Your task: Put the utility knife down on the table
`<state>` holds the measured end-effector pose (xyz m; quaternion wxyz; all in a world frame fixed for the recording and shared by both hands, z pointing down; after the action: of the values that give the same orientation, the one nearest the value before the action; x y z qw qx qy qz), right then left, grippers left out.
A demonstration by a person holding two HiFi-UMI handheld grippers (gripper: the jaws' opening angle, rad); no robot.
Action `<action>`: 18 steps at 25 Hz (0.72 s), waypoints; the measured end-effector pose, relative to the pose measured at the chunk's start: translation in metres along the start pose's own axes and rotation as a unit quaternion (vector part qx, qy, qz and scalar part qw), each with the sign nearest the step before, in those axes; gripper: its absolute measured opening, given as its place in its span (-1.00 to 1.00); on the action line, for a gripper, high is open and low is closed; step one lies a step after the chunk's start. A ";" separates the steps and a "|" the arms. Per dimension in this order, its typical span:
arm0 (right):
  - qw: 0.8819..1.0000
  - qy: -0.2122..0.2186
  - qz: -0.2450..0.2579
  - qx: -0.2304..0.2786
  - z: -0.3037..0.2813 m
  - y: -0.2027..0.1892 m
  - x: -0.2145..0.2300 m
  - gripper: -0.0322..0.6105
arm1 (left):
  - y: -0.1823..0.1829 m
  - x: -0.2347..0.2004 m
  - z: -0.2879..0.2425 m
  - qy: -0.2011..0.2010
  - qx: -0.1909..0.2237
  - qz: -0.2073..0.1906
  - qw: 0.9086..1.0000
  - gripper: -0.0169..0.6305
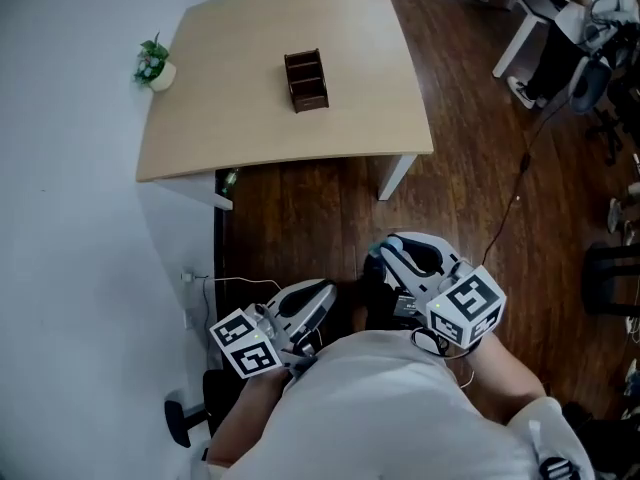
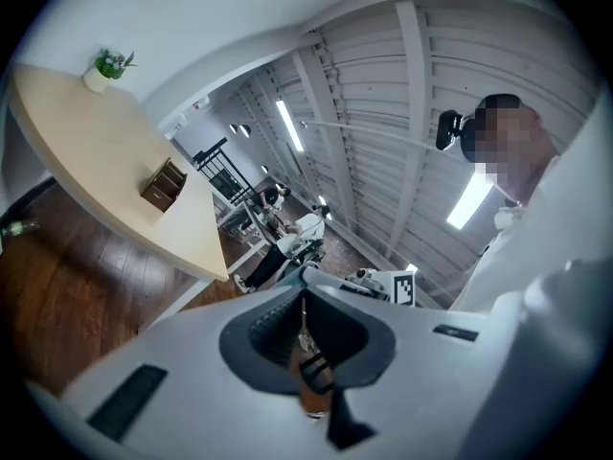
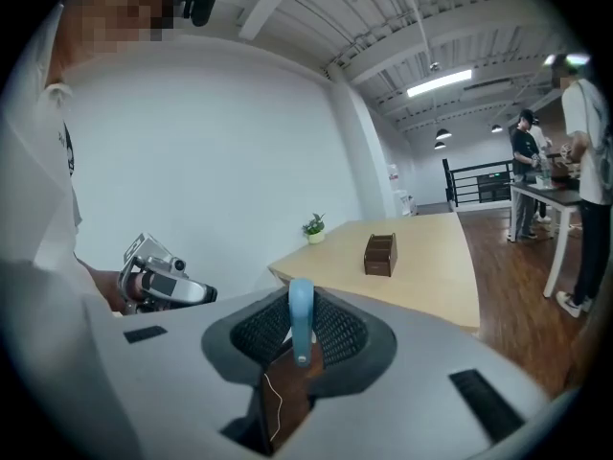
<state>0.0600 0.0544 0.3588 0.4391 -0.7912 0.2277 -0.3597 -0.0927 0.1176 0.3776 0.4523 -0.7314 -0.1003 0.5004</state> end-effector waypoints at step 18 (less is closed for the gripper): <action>0.993 0.081 0.058 -0.067 -0.119 0.065 0.100 -0.68 | 0.087 -0.092 -0.078 0.071 0.035 0.016 0.997 -0.94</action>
<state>0.0295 -0.1098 0.3822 0.3854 -0.7723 0.3321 -0.3805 -0.0994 -0.0304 0.3775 0.4757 -0.7502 -0.0385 0.4578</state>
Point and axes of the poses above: the fingertips, and each gripper's own axes: z backward along the fingers, x to its right, y out of its top, the point moved 4 cm from there along z, backward along the fingers, and after that the axes turned 8 degrees about -z, right-handed, at the moved point
